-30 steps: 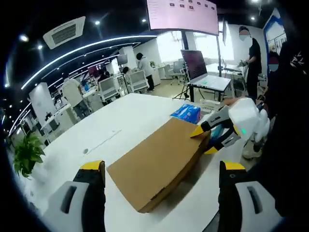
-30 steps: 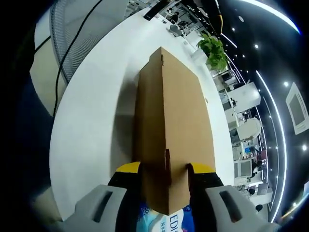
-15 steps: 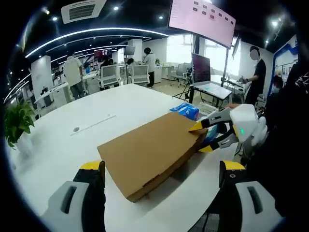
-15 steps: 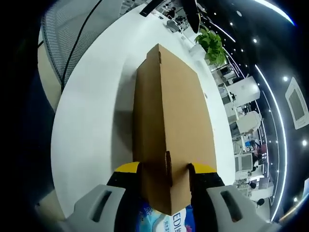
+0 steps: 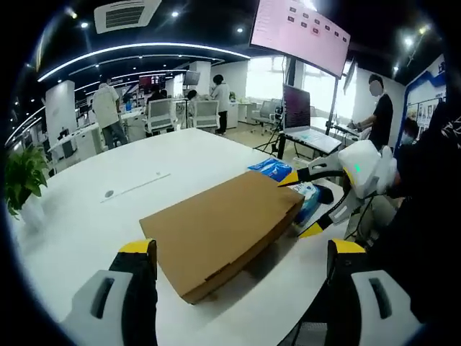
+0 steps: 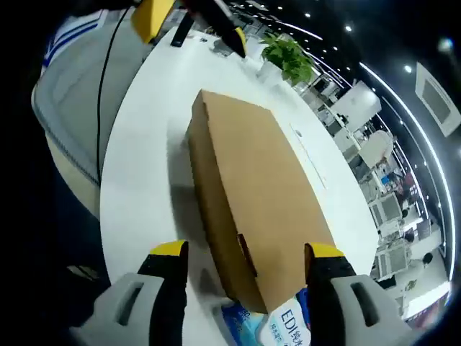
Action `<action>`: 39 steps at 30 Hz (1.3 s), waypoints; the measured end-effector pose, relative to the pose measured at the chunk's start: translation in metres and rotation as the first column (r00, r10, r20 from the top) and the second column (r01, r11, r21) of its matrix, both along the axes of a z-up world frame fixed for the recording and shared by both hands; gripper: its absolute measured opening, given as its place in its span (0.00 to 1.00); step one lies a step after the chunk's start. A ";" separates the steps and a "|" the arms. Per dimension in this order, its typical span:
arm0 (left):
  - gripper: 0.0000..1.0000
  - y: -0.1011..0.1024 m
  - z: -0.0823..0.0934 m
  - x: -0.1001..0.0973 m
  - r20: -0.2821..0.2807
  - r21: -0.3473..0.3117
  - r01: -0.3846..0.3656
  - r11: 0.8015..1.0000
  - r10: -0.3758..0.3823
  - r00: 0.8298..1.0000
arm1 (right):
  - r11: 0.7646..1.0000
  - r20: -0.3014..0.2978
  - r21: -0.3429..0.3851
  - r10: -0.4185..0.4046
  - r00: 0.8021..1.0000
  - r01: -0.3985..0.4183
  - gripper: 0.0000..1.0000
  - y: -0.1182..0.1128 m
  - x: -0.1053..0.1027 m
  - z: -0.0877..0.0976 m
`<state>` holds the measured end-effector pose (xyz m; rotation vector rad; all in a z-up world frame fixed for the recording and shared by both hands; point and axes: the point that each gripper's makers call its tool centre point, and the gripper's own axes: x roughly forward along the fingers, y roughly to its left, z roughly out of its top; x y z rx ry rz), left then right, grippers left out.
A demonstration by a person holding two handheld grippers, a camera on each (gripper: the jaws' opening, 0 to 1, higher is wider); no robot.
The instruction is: Operate the shoe box by opening the lid, removing the specified soft item, and placing it in the target area until the item is outside and the box remains undamaged.
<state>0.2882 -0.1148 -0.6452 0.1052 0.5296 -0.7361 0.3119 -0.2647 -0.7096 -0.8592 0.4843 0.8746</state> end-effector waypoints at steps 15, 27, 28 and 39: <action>0.99 -0.026 0.008 -0.007 -0.018 0.018 -0.052 0.998 0.052 0.998 | 0.888 -0.272 0.378 -0.163 0.948 0.261 0.92 -0.073 -0.011 0.056; 0.99 -0.038 0.008 -0.014 -0.029 0.046 -0.071 0.996 0.072 0.997 | 0.836 -0.307 0.414 -0.244 0.920 0.360 0.93 -0.135 -0.018 0.065; 0.99 -0.039 0.009 -0.014 -0.020 0.049 -0.069 0.996 0.070 0.997 | 0.829 -0.310 0.417 -0.255 0.916 0.372 0.93 -0.142 -0.019 0.065; 0.98 -0.057 0.013 -0.005 -0.027 0.008 -0.074 0.997 0.074 0.997 | 0.755 -0.339 0.471 -0.322 0.884 0.456 0.92 -0.174 -0.016 0.059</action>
